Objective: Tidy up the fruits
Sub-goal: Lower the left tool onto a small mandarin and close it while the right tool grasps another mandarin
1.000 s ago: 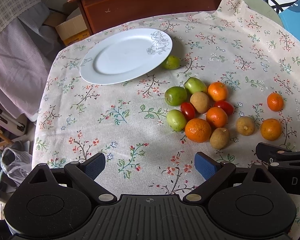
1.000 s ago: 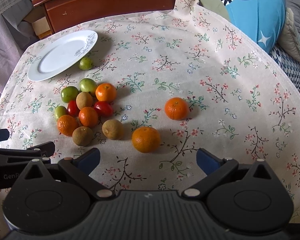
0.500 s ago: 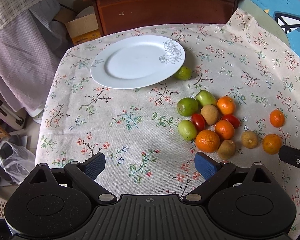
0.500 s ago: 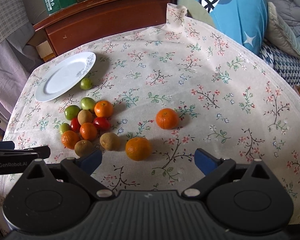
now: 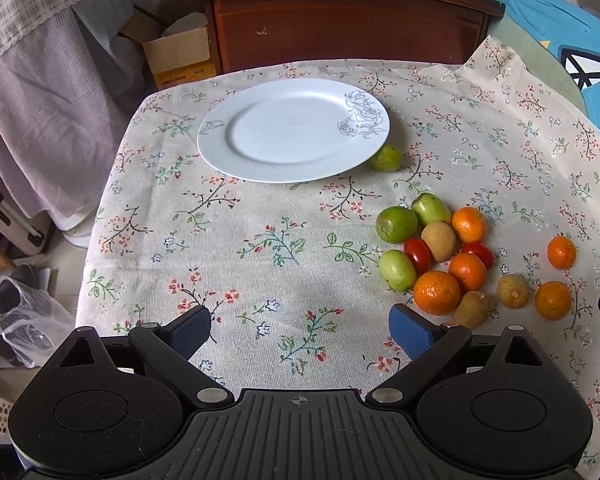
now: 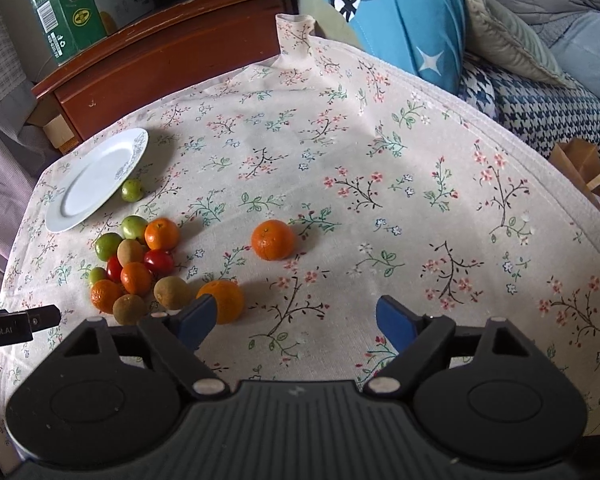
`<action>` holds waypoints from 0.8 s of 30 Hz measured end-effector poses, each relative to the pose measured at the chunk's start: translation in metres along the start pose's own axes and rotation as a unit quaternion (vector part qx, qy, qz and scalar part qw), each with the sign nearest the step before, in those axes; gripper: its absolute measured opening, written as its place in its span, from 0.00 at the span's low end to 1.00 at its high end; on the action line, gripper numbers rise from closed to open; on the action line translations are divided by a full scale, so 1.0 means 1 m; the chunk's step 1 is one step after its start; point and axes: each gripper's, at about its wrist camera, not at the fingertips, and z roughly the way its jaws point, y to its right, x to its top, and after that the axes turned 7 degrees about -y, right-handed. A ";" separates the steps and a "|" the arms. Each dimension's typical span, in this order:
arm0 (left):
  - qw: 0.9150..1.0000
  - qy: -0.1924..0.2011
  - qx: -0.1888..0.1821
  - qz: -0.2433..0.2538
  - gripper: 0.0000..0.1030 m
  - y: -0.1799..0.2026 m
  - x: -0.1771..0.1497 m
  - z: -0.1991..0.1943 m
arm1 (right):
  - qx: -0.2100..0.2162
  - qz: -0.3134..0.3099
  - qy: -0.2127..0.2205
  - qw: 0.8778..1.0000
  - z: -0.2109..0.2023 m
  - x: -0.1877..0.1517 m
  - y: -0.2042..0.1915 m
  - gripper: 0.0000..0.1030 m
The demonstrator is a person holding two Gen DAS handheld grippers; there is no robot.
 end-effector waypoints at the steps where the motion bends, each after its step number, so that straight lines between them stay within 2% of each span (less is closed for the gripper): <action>1: 1.000 0.004 0.003 0.000 0.92 0.000 0.000 0.000 | -0.003 0.000 0.002 1.000 0.000 0.000 -0.001 0.82; 4: 1.000 0.018 0.001 0.003 0.92 0.000 0.000 0.002 | -0.003 0.002 0.003 1.000 0.001 0.001 -0.001 0.75; 6: 1.000 0.012 -0.003 0.007 0.92 0.003 0.000 0.004 | -0.003 0.007 0.003 1.000 0.003 0.002 0.000 0.74; 14: 0.995 0.046 -0.077 0.051 0.92 0.030 -0.002 -0.003 | 0.008 0.039 0.004 0.999 0.006 0.005 0.006 0.62; 18: 0.992 0.052 -0.091 0.066 0.90 0.042 -0.003 0.000 | 0.010 0.036 0.006 0.999 0.008 0.007 0.003 0.55; 21: 0.992 0.045 -0.095 0.064 0.83 0.046 -0.001 0.008 | 0.010 0.035 0.010 0.999 0.010 0.009 0.000 0.53; 24: 0.993 0.030 -0.101 0.049 0.82 0.045 0.001 0.015 | 0.012 0.038 0.013 0.999 0.013 0.012 -0.001 0.53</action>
